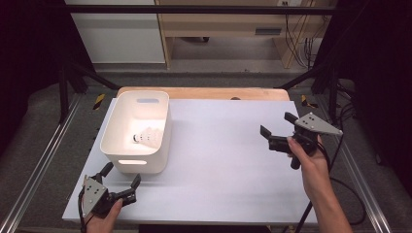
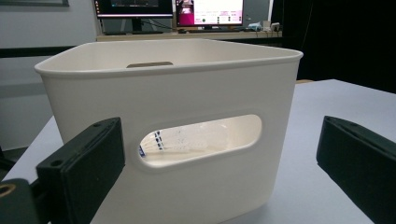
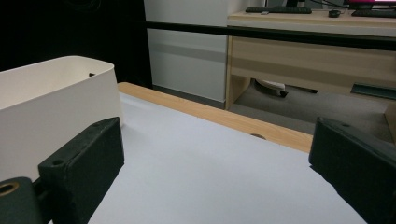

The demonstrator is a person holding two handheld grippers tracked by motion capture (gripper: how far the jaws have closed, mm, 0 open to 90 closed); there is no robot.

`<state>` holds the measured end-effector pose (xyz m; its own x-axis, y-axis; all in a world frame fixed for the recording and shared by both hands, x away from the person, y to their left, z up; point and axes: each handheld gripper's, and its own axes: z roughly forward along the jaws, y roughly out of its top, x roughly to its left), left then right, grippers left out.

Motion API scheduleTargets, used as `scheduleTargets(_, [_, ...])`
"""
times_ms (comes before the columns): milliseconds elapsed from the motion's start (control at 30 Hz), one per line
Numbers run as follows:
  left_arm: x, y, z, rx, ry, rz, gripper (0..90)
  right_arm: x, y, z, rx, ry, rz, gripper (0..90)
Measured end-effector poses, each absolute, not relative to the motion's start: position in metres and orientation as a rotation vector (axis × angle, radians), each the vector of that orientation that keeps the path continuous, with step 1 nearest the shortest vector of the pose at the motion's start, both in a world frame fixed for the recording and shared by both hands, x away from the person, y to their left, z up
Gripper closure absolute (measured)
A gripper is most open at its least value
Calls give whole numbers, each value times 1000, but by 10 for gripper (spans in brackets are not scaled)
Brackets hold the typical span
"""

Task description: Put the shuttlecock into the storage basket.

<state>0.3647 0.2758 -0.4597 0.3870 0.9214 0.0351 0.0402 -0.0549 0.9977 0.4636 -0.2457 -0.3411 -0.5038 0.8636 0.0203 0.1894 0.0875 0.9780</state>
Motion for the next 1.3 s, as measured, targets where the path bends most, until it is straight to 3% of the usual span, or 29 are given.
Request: scheduleTargets(1300, [364, 274, -461, 1440, 912, 894, 11, 396, -287, -408, 1079, 1760, 1464, 31])
